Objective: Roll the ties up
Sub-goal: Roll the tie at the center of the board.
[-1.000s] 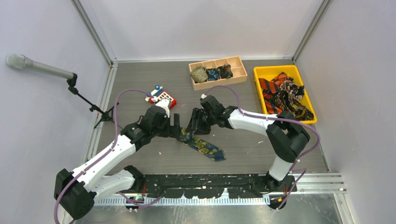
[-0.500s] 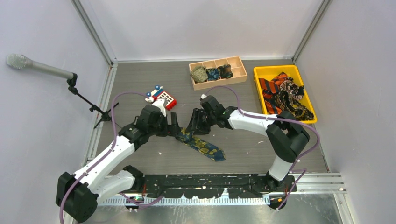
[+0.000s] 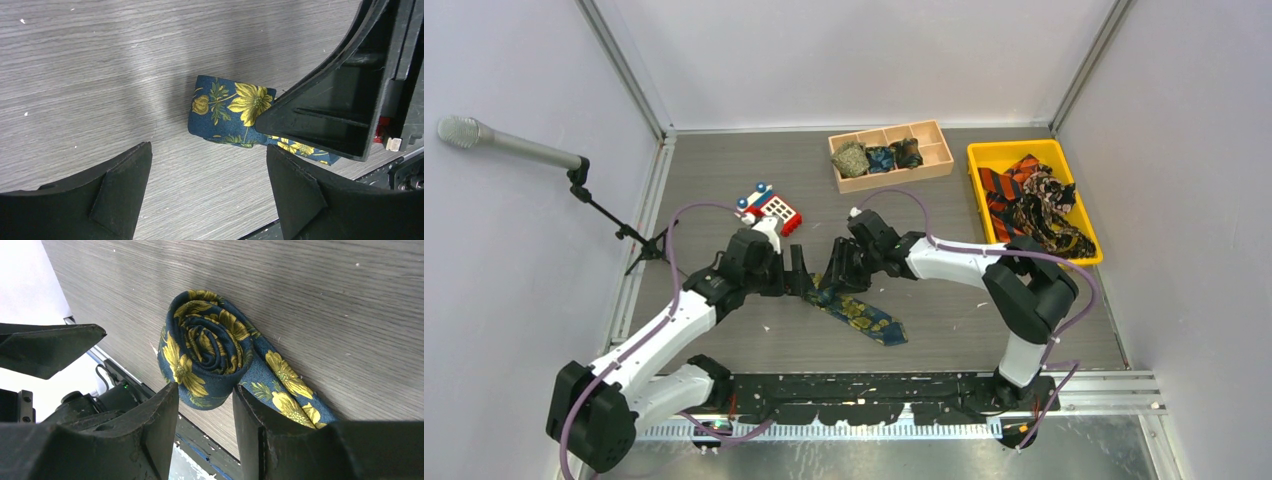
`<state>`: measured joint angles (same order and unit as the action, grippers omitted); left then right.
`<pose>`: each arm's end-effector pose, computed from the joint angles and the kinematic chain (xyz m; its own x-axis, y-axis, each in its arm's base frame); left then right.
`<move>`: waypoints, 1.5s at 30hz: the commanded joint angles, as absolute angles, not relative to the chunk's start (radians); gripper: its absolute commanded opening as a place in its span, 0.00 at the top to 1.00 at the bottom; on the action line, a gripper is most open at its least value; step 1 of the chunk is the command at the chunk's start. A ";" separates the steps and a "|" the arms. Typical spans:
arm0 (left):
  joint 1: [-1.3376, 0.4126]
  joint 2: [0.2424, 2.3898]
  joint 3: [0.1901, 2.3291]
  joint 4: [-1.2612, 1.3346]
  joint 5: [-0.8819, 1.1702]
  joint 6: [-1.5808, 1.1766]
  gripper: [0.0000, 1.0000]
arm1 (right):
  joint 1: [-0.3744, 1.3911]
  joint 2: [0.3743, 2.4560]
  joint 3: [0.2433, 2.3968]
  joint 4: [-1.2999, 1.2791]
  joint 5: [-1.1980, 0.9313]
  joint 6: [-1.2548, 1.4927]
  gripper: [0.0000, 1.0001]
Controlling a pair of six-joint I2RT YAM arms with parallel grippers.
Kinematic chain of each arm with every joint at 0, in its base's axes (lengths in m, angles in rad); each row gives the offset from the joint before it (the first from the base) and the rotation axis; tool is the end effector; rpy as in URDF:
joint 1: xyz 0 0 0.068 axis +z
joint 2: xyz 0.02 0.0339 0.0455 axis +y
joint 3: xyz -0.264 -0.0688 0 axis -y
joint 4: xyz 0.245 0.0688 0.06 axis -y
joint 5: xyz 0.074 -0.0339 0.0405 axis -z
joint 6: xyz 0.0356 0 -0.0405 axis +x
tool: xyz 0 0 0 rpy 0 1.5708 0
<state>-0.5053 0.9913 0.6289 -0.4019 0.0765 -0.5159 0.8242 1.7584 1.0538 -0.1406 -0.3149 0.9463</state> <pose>0.1779 -0.1015 0.2279 -0.7887 -0.1258 -0.6018 0.1631 0.9009 -0.4021 0.2407 0.2764 0.1792 -0.9765 0.0804 -0.2000 -0.0775 0.7348 0.6738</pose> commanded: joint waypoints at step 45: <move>-0.408 1.257 0.535 -0.106 0.353 -0.541 0.16 | 0.832 1.821 0.929 -0.004 -0.339 0.977 0.57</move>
<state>-0.4168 1.2415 0.5491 -0.1745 0.3080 -0.5247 0.8288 1.7962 0.9543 0.0078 -0.3573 0.9802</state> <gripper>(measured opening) 0.850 0.440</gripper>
